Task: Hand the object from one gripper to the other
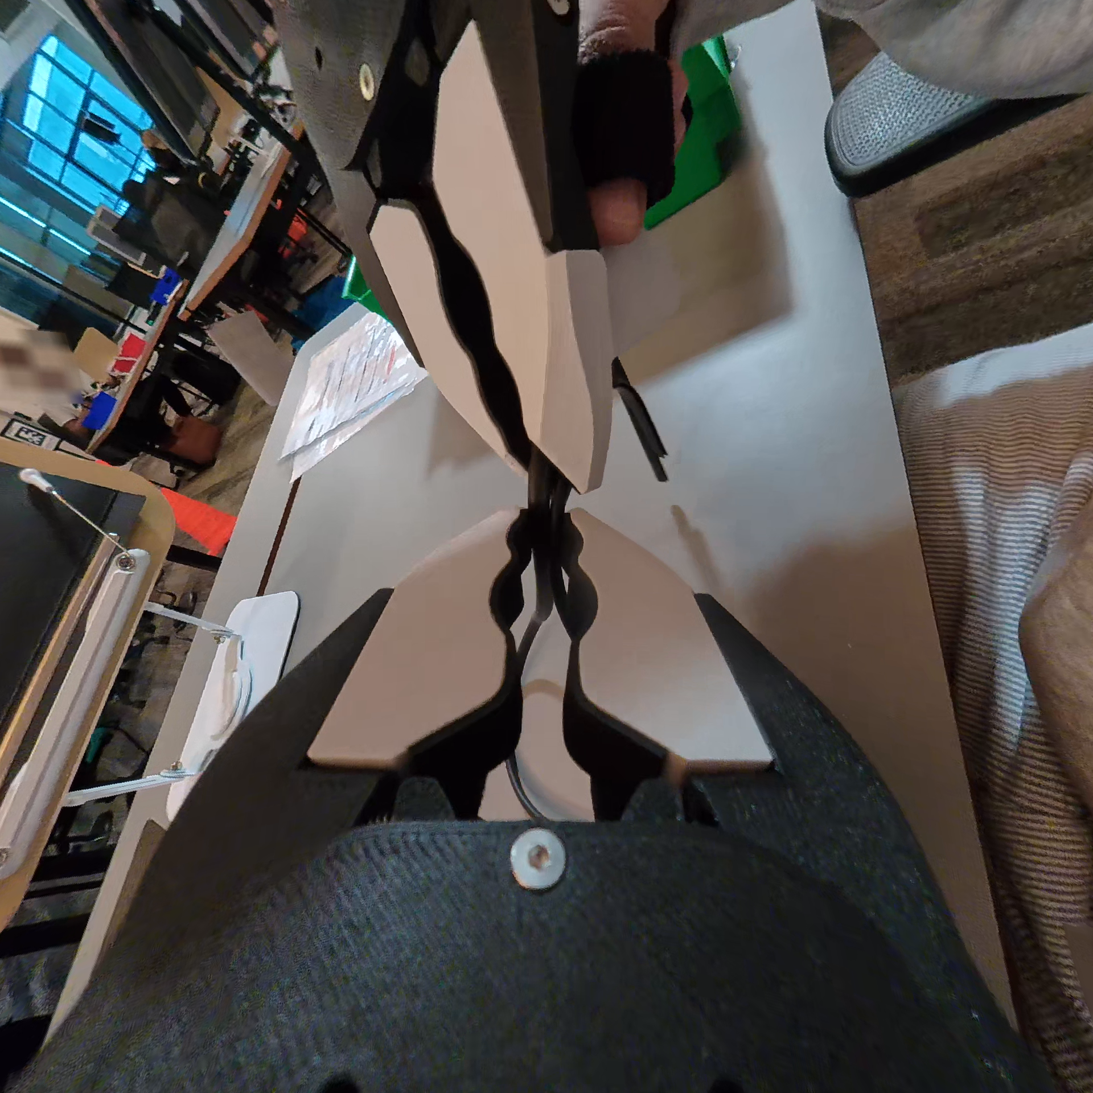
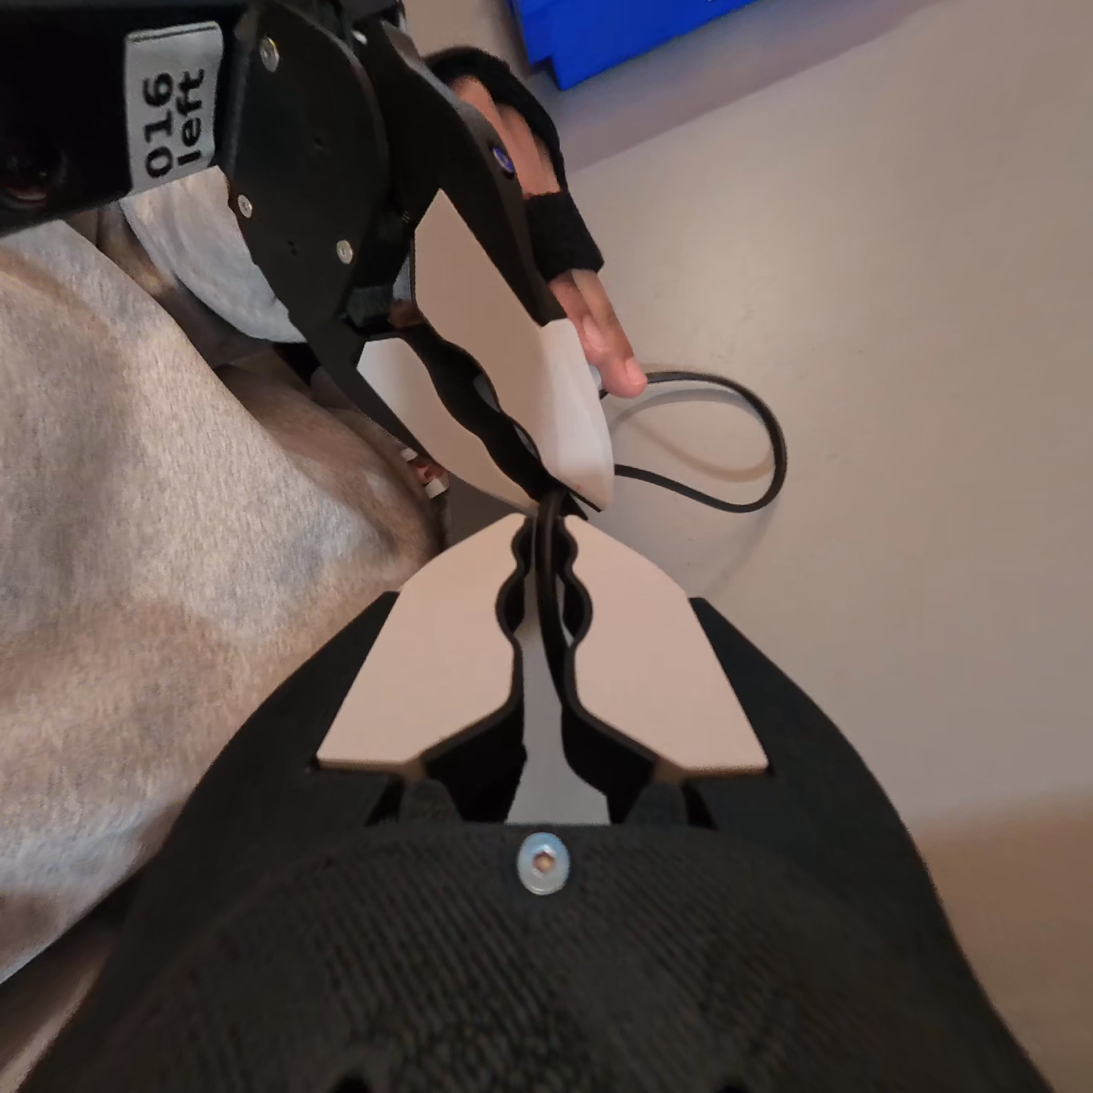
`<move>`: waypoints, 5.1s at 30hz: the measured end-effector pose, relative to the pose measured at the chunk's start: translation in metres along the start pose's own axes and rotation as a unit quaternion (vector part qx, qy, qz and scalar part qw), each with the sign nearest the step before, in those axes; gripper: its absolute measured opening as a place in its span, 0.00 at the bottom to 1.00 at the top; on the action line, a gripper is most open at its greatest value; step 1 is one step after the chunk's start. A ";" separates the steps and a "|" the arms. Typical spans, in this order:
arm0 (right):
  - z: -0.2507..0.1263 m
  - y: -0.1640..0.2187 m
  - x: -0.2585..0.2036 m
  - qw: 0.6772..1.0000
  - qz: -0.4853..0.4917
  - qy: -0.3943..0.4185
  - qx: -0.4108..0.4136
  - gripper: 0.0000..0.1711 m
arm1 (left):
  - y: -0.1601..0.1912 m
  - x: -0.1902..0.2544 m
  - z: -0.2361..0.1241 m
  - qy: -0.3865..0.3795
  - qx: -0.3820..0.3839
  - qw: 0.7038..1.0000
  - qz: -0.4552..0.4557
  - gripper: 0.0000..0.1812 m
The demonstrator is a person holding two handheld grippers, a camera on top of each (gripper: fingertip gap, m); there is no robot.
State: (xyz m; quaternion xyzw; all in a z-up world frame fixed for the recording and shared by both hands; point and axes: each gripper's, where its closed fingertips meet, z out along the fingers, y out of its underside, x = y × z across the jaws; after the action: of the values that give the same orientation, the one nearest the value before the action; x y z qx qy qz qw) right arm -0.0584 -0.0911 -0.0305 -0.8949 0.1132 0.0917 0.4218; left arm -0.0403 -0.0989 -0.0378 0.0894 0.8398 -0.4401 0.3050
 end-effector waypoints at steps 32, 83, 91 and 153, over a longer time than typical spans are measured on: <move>0.038 -0.081 0.041 0.905 -0.048 0.211 0.366 0.50 | 0.005 -0.118 -0.080 -0.008 0.361 0.771 -0.524 0.04; 0.034 -0.071 0.018 0.921 0.031 -0.009 0.389 0.32 | 0.004 -0.114 -0.101 0.146 0.459 0.678 -0.556 0.04; 0.003 -0.065 0.067 0.886 -0.009 0.225 0.404 0.31 | 0.053 -0.149 -0.115 -0.032 0.472 0.643 -0.603 0.04; 0.032 -0.079 0.039 0.902 0.116 0.116 0.400 0.03 | 0.024 -0.121 -0.081 0.072 0.451 0.620 -0.637 0.18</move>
State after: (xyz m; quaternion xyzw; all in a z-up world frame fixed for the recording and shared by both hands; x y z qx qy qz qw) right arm -0.0013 -0.0226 -0.0028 -0.6354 0.2915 -0.0179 0.7148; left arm 0.0310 -0.0059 0.0515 -0.3103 0.4013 -0.8401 -0.1924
